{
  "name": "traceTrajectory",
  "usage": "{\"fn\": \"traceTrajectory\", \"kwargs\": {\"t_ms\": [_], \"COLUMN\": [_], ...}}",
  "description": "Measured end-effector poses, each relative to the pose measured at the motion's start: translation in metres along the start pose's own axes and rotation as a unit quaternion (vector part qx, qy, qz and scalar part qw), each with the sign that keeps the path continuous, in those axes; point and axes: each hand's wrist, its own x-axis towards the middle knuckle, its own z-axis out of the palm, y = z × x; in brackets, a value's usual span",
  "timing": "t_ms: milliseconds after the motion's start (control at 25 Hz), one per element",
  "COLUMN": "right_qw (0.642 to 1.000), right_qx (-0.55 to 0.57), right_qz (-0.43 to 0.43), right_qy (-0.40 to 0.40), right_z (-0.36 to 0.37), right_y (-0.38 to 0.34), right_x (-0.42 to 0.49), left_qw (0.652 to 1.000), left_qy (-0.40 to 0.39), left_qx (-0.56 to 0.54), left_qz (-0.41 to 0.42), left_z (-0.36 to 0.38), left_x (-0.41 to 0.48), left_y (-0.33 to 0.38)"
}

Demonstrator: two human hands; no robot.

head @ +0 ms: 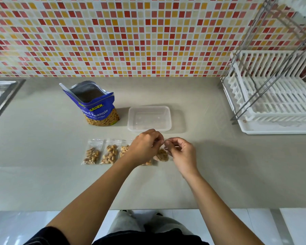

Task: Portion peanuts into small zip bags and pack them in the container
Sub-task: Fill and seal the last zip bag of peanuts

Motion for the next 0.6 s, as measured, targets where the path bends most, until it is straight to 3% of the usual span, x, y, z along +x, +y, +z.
{"fn": "traceTrajectory", "kwargs": {"t_ms": [240, 440, 520, 600], "right_qw": [0.996, 0.997, 0.999, 0.996], "right_qx": [-0.047, -0.041, -0.006, 0.075], "right_qz": [-0.065, -0.056, -0.017, 0.047], "right_qy": [0.048, 0.036, 0.027, 0.013], "right_z": [-0.001, -0.004, -0.007, -0.012], "right_y": [-0.020, -0.019, -0.019, -0.019], "right_x": [0.007, 0.010, 0.011, 0.014], "left_qw": [0.999, 0.997, 0.985, 0.939], "left_qy": [0.044, 0.050, 0.045, -0.015], "left_qx": [0.005, -0.051, -0.143, -0.309], "left_qz": [-0.007, -0.037, -0.089, -0.152], "left_z": [-0.017, -0.018, -0.012, -0.001], "left_x": [0.008, 0.010, 0.006, -0.001], "left_y": [-0.006, -0.013, -0.011, -0.009]}}
